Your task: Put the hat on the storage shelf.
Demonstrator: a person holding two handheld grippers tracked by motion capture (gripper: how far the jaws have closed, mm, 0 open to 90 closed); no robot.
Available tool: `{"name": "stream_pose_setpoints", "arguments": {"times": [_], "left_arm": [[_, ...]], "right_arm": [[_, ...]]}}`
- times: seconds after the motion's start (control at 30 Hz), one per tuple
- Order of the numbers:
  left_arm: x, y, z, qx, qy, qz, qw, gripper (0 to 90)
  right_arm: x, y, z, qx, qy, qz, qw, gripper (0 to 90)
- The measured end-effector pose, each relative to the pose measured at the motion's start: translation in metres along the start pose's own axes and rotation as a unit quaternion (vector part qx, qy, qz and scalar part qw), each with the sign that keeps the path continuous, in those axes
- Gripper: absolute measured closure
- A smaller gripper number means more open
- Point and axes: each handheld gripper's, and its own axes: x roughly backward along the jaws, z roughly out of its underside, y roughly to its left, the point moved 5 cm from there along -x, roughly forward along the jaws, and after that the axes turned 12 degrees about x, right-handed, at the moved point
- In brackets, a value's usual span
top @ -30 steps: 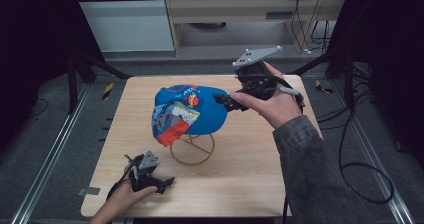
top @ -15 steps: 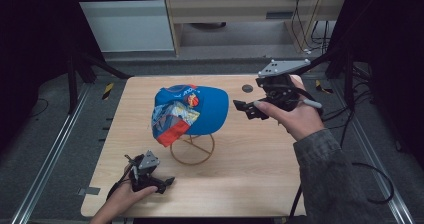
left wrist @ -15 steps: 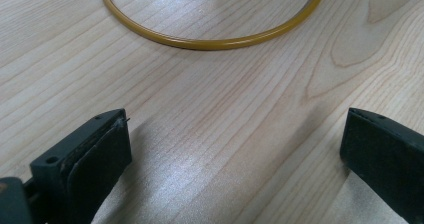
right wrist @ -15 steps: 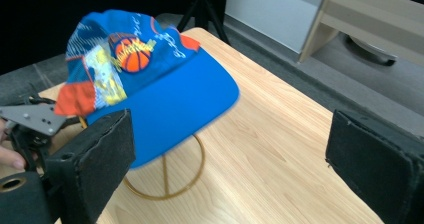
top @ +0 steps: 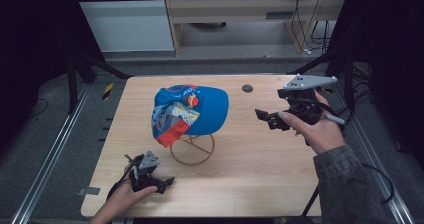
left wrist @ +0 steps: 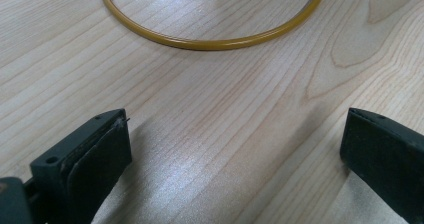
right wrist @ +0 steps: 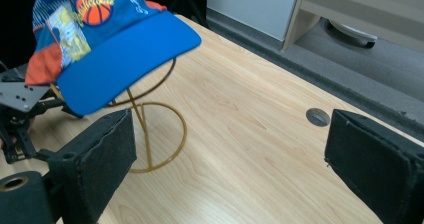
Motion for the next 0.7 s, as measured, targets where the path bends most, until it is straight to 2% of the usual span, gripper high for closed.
{"name": "stream_pose_setpoints", "arguments": {"times": [0.33,0.5,0.7], "left_arm": [[0.0,0.0,0.0,0.0,0.002,0.0,1.0,0.0],[0.0,0.0,0.0,0.0,0.002,0.0,1.0,0.0],[0.0,0.0,0.0,0.0,0.002,0.0,1.0,0.0]], "right_arm": [[-0.004,-0.003,0.021,-0.012,0.005,-0.001,0.9999,6.4],[-0.009,-0.003,0.033,-0.017,0.01,0.002,0.9998,9.3],[-0.013,-0.004,0.045,-0.013,0.018,0.009,0.9997,10.1]]}}
